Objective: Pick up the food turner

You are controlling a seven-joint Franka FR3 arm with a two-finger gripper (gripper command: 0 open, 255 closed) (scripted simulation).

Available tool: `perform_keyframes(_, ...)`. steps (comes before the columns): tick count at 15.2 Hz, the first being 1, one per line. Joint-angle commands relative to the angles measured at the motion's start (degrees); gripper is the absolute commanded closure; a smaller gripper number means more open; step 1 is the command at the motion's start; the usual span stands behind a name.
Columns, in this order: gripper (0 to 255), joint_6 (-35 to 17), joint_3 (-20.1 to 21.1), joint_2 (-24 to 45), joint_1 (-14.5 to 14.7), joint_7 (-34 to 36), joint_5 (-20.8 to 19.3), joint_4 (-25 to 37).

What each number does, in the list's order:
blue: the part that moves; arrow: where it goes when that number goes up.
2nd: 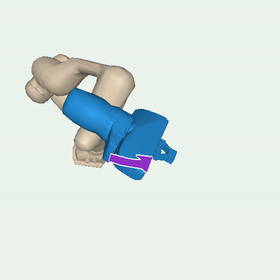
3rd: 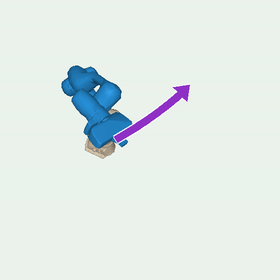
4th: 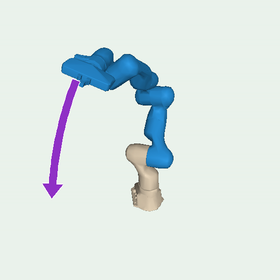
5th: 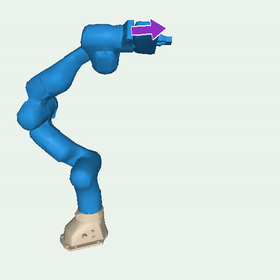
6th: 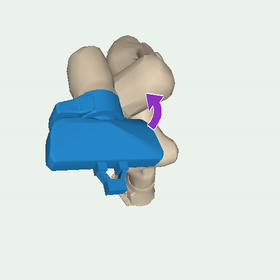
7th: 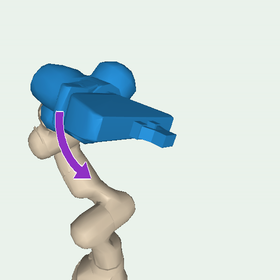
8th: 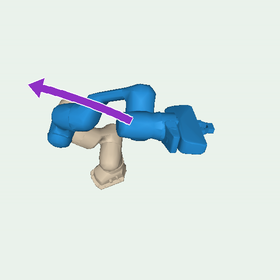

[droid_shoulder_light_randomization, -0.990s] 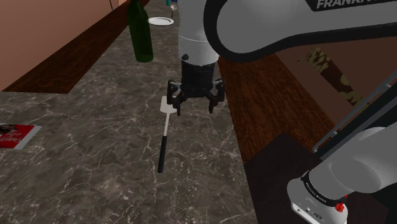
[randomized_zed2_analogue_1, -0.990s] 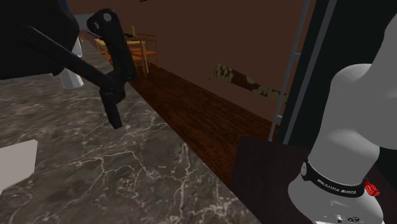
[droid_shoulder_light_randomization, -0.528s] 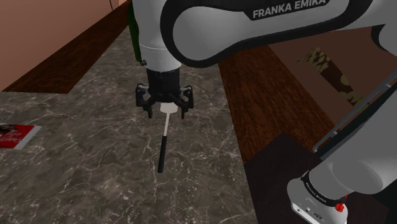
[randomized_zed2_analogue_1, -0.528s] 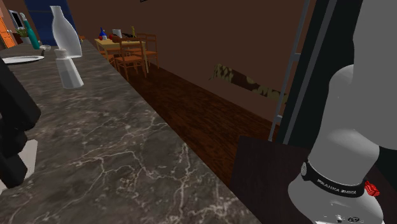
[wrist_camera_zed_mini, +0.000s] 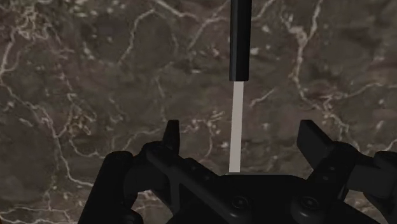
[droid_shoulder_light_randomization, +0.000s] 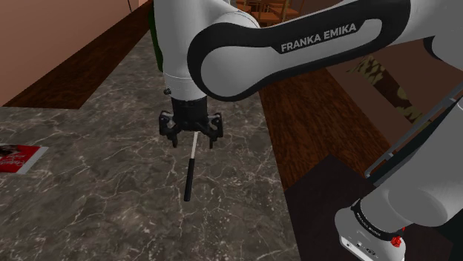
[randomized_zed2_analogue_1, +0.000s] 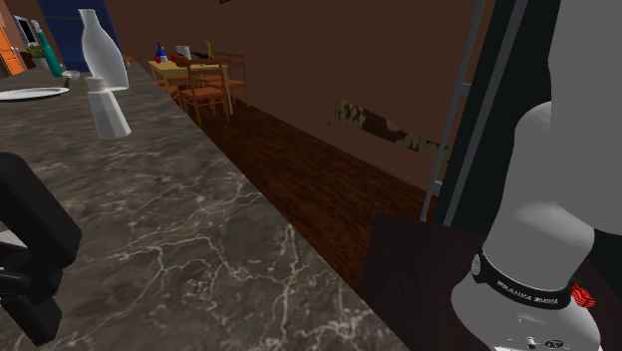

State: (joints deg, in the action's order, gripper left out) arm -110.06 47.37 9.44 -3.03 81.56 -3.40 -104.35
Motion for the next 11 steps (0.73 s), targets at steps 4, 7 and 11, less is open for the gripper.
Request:
perform_keyframes(4,255,-0.3,0.0,0.0,0.0,0.0,0.0,-0.3)
perform_keyframes(7,255,-0.3,0.0,0.0,0.0,0.0,0.0,-0.3)
perform_keyframes(11,255,0.4,0.0,0.0,0.0,0.0,0.0,0.4)
